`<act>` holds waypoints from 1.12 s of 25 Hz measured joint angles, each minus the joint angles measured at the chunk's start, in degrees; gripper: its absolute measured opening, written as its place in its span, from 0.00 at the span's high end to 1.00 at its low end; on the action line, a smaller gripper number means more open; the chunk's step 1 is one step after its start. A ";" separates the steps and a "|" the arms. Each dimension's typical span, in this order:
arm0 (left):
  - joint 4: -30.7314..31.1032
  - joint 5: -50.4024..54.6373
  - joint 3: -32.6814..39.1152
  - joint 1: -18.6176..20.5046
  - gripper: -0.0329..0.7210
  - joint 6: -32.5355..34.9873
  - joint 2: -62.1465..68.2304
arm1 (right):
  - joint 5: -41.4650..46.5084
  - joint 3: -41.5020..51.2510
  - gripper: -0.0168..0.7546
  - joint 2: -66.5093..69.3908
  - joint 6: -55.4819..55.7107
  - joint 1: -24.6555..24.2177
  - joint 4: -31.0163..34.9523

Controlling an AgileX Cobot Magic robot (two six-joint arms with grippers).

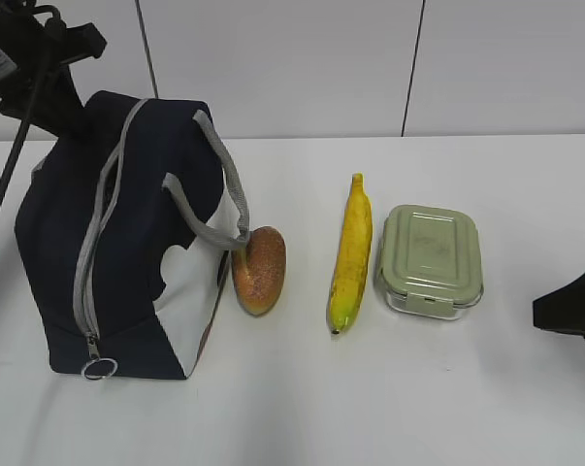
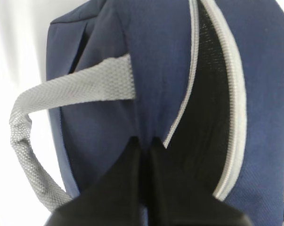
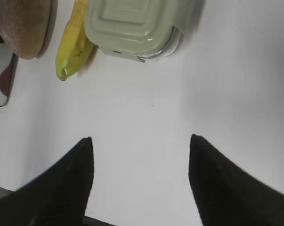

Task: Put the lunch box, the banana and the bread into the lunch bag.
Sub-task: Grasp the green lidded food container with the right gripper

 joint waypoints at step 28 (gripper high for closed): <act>0.00 0.00 0.00 0.00 0.95 0.00 0.00 | 22.14 -24.28 0.37 33.72 -13.60 -8.19 12.11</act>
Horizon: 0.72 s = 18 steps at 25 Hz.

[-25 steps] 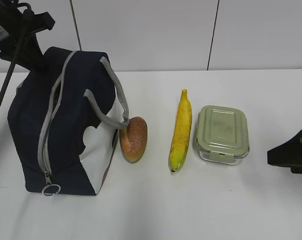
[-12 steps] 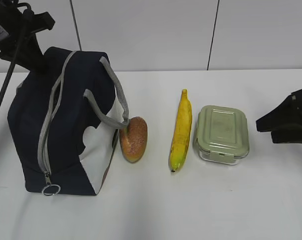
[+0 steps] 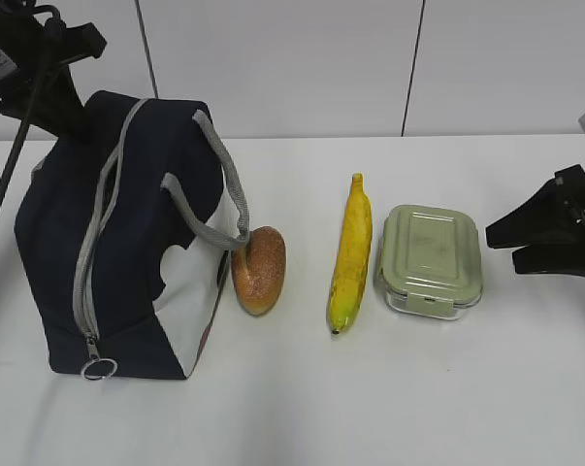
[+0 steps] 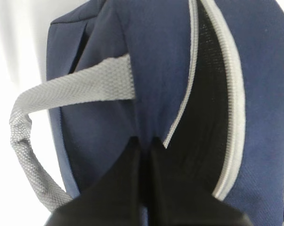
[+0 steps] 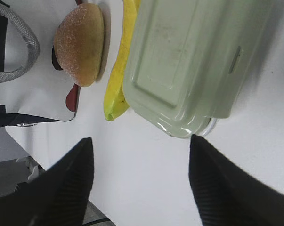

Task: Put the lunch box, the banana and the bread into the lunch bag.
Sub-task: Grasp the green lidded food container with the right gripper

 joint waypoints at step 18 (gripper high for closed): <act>-0.18 0.00 0.00 -0.01 0.95 0.00 0.00 | -2.84 -6.04 0.13 12.51 -0.09 0.00 3.84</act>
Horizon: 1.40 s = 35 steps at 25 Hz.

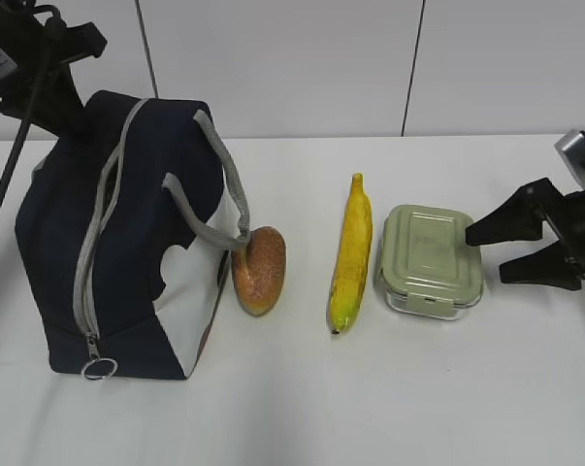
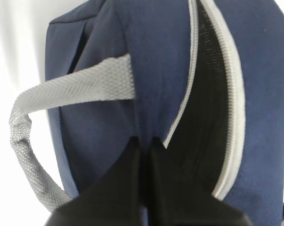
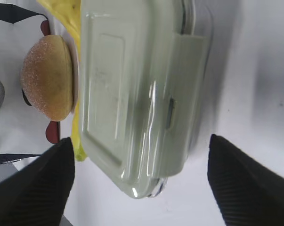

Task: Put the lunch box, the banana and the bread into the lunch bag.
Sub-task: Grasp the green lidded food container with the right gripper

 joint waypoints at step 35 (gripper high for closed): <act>-0.21 0.00 0.00 0.00 0.95 0.00 0.00 | 2.23 -5.78 0.21 8.54 -3.68 1.66 4.72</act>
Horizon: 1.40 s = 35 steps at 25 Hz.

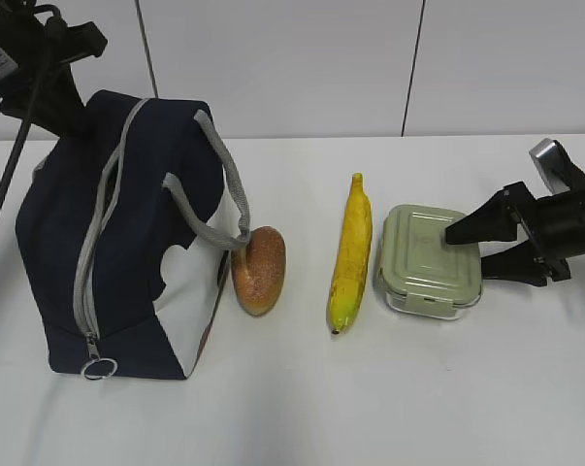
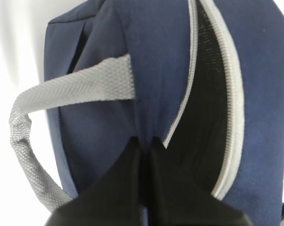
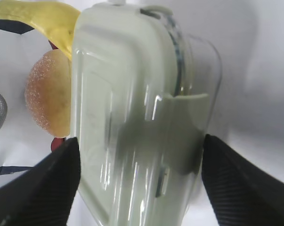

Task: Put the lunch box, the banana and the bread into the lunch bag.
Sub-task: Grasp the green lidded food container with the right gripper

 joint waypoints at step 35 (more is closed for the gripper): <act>-0.06 0.00 0.00 0.00 0.95 0.00 0.00 | -3.77 0.00 0.22 0.12 -0.22 3.83 -1.70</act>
